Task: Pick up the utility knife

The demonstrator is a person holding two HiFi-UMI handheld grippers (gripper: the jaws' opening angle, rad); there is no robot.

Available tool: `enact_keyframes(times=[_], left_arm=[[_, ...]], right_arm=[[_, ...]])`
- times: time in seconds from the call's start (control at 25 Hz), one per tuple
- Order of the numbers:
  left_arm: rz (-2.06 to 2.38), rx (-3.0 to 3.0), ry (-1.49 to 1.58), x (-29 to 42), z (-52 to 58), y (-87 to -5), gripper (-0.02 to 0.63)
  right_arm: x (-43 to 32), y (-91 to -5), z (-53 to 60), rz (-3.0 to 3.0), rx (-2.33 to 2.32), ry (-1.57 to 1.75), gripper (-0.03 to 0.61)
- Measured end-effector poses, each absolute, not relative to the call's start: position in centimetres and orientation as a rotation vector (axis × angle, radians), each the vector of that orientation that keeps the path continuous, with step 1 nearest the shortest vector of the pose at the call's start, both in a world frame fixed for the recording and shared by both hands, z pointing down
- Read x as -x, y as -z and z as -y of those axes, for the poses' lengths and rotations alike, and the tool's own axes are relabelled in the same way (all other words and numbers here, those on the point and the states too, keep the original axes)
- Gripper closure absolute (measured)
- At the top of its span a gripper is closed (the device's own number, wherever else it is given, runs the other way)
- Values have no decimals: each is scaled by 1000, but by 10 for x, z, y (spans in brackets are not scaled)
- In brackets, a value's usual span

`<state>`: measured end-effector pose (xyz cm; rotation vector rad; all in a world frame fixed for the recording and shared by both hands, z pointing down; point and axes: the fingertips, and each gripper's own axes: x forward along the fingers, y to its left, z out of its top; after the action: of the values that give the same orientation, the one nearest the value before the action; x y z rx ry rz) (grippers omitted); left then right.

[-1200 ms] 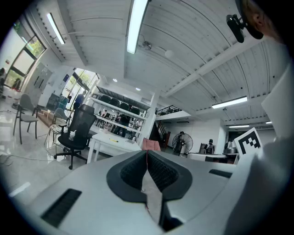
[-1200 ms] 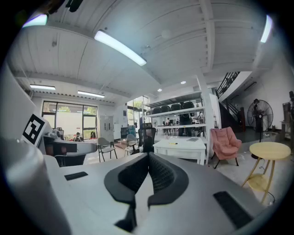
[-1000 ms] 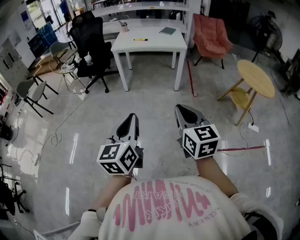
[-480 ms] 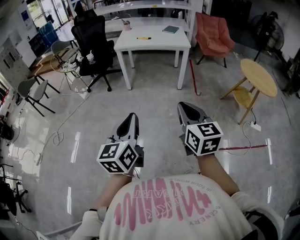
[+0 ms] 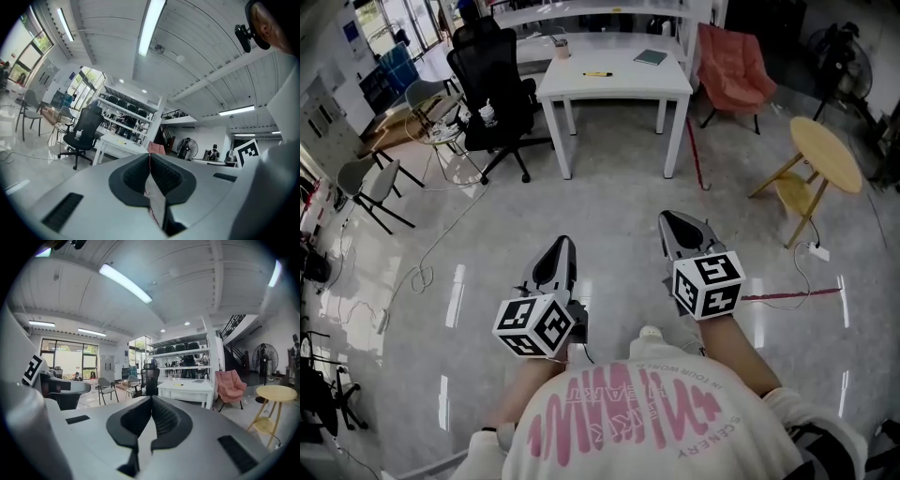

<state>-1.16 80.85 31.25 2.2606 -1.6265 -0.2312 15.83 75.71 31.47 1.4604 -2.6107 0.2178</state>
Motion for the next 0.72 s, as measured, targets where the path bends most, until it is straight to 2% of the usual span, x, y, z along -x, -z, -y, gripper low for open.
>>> enact_keyframes(times=[0.4,0.72], left_arm=[[1614,-2148,285,43,-773,-348,589],[1613,-2145,302,43,-680,-345,589]], right_arm=[[-121,-338,-716,2626,-1385,-244,563],[-130,-335,-617,2653,-1428,-267,563]])
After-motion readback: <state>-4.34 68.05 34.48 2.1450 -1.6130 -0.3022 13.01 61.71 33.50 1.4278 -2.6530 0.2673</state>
